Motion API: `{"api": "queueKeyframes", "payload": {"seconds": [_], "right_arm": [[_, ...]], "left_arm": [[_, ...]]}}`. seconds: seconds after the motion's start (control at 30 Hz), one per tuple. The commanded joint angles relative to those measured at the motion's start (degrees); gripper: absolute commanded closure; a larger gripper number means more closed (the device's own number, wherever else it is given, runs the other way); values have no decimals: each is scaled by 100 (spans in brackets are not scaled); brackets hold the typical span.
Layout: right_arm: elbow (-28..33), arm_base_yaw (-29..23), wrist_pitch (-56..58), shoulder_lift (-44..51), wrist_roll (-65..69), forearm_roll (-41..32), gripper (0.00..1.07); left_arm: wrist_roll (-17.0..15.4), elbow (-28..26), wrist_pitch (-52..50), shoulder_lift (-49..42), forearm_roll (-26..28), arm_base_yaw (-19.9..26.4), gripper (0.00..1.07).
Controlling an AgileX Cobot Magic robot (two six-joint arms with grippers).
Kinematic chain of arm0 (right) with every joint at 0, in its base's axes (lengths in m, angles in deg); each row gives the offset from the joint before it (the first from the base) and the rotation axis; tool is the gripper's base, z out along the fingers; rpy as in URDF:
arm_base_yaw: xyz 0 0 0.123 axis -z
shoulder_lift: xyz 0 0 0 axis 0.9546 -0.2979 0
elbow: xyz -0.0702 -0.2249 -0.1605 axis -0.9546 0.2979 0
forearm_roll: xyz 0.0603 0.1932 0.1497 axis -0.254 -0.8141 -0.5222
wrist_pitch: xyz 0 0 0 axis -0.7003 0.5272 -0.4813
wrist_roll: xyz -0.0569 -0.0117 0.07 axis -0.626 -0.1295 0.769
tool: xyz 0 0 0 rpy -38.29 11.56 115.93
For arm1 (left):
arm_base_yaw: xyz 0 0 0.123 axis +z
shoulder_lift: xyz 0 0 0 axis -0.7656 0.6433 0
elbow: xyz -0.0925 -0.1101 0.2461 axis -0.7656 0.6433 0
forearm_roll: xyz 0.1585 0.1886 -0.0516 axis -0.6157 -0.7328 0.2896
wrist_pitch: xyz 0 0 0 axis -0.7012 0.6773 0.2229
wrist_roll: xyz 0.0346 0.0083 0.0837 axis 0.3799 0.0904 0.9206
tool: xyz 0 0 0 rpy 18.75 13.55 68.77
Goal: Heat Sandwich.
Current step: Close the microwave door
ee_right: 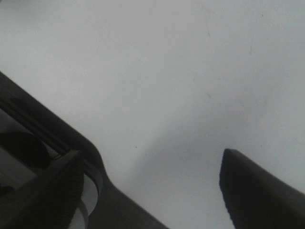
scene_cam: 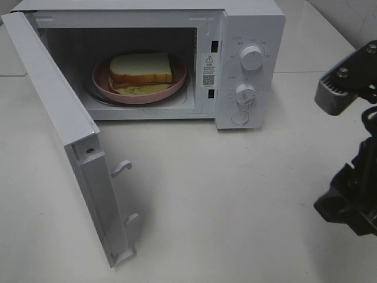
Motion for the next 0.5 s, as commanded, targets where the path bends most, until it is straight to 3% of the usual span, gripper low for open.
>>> {"api": "queueKeyframes", "payload": {"seconds": [0.03, 0.5], "right_arm": [[17, -17, 630, 338, 229, -29, 31], [17, -17, 1644, 2023, 229, -29, 31]], "left_arm": [[-34, 0, -57, -109, 23, 0, 9], [-34, 0, -57, -109, 23, 0, 9]]}}
